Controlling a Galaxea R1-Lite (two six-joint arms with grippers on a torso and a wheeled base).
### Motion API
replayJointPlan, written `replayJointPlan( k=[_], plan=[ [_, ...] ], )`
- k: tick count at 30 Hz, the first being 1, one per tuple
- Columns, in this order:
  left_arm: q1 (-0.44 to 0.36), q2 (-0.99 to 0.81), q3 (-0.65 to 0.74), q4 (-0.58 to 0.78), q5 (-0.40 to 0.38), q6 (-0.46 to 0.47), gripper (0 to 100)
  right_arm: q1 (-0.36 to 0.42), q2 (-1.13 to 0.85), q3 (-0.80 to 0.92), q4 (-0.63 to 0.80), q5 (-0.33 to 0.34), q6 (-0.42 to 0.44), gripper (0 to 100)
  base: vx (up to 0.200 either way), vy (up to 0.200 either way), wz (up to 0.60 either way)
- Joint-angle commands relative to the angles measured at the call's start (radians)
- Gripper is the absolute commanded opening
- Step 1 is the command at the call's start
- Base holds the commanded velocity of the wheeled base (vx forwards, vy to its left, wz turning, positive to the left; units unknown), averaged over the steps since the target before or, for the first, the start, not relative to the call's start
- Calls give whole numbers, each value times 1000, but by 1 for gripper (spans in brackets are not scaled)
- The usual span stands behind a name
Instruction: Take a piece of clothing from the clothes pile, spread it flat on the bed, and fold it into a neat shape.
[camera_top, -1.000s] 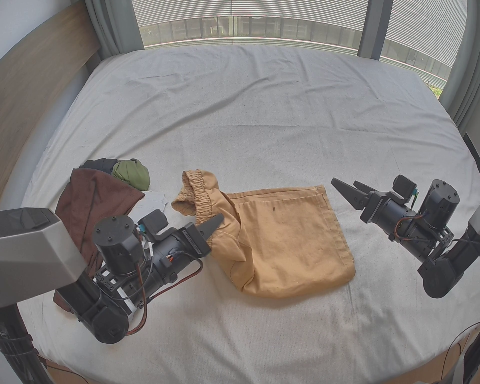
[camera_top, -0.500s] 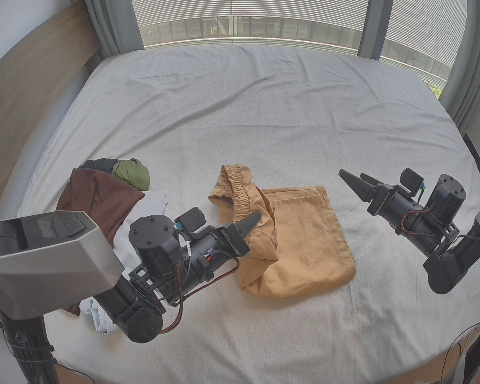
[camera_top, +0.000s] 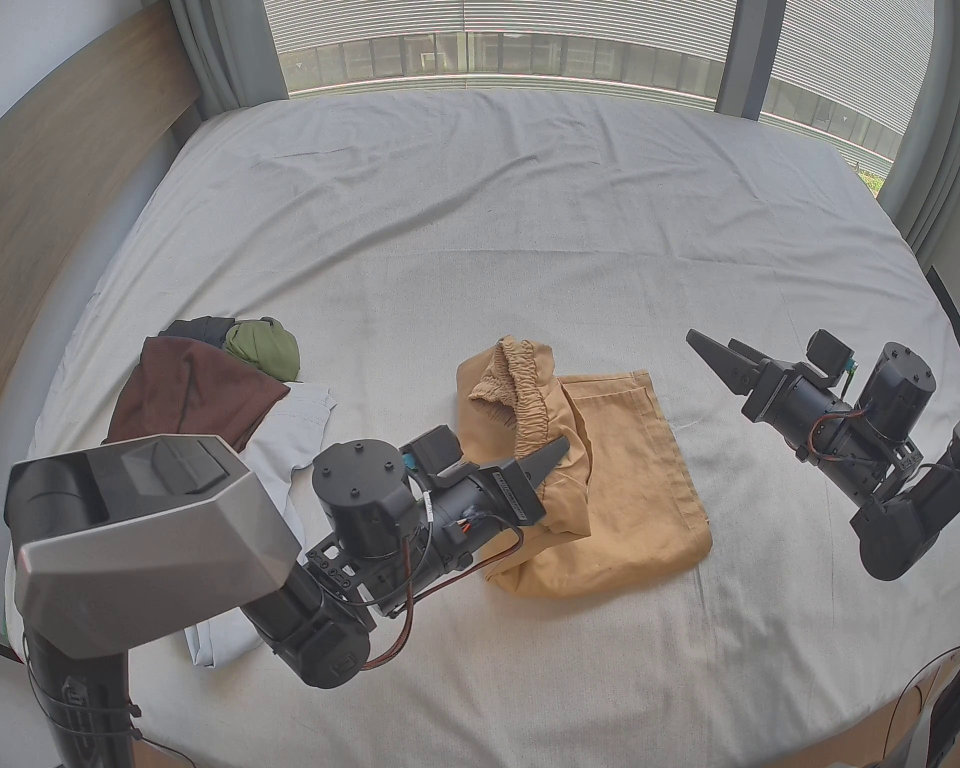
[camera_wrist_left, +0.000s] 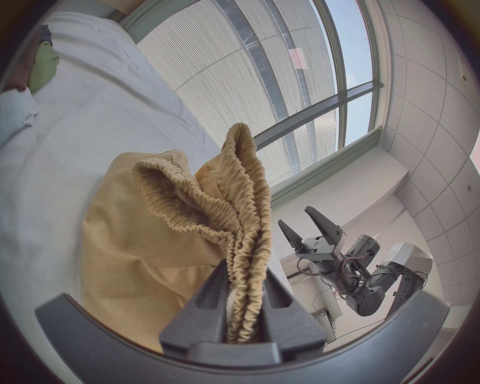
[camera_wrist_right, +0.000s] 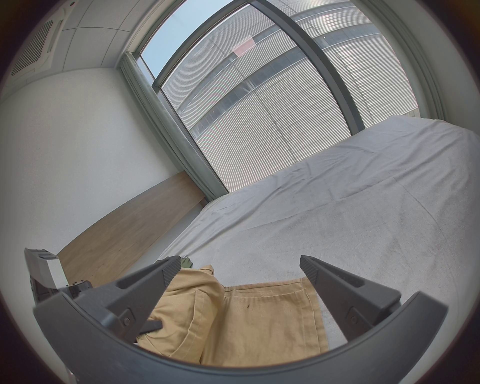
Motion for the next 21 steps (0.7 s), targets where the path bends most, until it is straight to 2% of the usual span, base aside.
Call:
replayJointPlan(
  k=[1, 13, 21],
  plan=[
    [-12, 43, -42, 2, -1, -3, 0, -11, -1, -6, -1, 2, 1, 100, 0, 0, 0],
    [-65, 75, -146, 91, -8, -8, 0, -16, -1, -20, 19, 3, 3, 100, 0, 0, 0],
    [-70, 112, -214, 128, -10, -6, 0, -27, -1, -21, 19, 5, 4, 100, 0, 0, 0]
  ],
)
